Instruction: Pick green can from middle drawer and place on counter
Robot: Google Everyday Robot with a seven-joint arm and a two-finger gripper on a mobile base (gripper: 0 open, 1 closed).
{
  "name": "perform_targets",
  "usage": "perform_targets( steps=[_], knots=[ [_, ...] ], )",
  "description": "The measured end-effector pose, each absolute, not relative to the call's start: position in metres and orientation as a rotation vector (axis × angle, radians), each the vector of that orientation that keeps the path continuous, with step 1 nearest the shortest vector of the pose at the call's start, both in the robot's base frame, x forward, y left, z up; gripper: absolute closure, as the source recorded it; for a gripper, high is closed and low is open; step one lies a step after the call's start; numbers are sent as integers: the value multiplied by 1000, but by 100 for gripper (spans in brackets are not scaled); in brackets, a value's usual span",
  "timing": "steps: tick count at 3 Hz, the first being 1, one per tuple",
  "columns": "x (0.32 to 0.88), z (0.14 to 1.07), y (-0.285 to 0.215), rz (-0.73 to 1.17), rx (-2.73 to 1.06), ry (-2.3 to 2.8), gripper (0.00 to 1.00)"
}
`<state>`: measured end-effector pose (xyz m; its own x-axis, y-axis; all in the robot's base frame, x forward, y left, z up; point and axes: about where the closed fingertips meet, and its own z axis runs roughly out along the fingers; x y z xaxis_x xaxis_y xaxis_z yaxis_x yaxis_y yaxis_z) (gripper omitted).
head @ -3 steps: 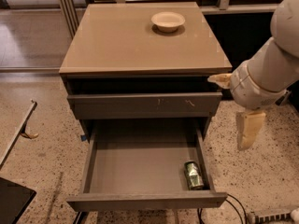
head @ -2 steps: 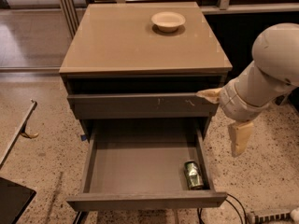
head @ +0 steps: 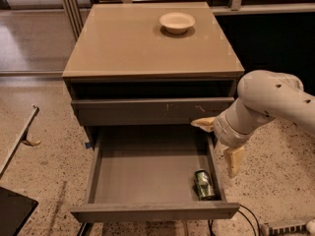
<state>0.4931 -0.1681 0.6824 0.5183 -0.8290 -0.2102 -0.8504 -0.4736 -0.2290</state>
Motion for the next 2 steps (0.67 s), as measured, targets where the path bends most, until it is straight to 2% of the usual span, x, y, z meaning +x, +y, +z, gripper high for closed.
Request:
perform_targets(
  steps=[2],
  knots=[
    [493, 680, -167, 62, -2479, 1416, 0]
  ],
)
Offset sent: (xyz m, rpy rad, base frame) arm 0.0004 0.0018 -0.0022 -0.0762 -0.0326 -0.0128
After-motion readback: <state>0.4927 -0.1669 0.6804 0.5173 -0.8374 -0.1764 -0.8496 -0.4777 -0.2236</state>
